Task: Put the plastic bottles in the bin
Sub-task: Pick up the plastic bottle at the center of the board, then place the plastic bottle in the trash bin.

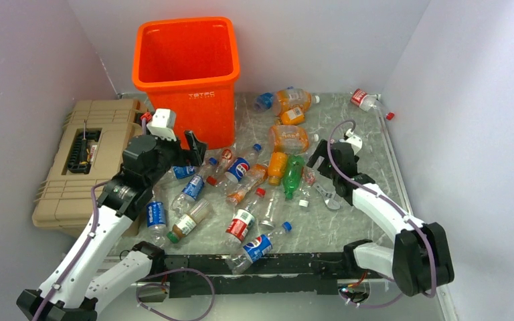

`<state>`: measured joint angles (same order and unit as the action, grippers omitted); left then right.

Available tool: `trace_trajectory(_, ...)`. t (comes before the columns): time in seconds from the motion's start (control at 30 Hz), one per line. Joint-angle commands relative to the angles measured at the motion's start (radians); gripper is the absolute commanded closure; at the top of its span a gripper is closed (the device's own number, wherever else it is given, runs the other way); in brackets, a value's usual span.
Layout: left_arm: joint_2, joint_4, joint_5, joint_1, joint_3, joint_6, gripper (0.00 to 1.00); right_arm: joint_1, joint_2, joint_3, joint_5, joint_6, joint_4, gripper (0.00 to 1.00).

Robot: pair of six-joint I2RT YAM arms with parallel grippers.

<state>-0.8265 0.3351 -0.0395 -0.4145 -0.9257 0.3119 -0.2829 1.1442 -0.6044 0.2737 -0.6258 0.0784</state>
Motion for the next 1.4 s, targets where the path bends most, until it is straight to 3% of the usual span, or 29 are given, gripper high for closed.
trace_trajectory(0.0,0.002,-0.047,0.081,-0.005,-0.014,-0.024,0.03,0.007,0.045,0.0,-0.086,-0.011,-0.114,0.04)
trace_trajectory(0.3,0.008,-0.065,0.105,-0.014,-0.001,-0.024,0.04,0.008,0.167,-0.061,-0.06,-0.073,-0.131,0.12)
trace_trajectory(0.63,0.021,-0.065,0.098,-0.029,0.0,-0.033,0.04,0.008,0.192,-0.072,-0.045,-0.064,-0.128,0.44)
trace_trajectory(0.73,0.023,-0.068,0.104,-0.03,0.001,-0.033,0.04,0.008,0.162,-0.071,-0.041,-0.059,-0.112,0.53)
trace_trajectory(0.83,0.021,-0.068,0.108,-0.03,0.002,-0.033,0.04,0.007,0.09,-0.074,-0.037,-0.055,-0.084,0.56)
trace_trajectory(1.0,0.027,-0.077,0.138,-0.036,0.002,-0.029,0.03,-0.032,-0.195,-0.04,-0.116,-0.042,-0.089,0.61)
trace_trajectory(1.13,0.057,-0.194,0.34,-0.038,0.047,-0.009,0.01,-0.111,-0.432,0.042,-0.341,-0.02,-0.364,0.59)
trace_trajectory(1.23,0.049,-0.317,0.555,-0.038,0.096,0.039,0.01,-0.165,-0.429,0.038,-0.553,-0.063,-0.533,0.59)
trace_trajectory(1.3,0.022,-0.428,0.758,-0.038,0.123,0.077,0.01,-0.213,-0.39,0.023,-0.626,-0.101,-0.628,0.59)
trace_trajectory(1.37,-0.011,-0.509,0.87,-0.038,0.137,0.132,0.01,-0.262,-0.355,0.007,-0.659,-0.126,-0.711,0.61)
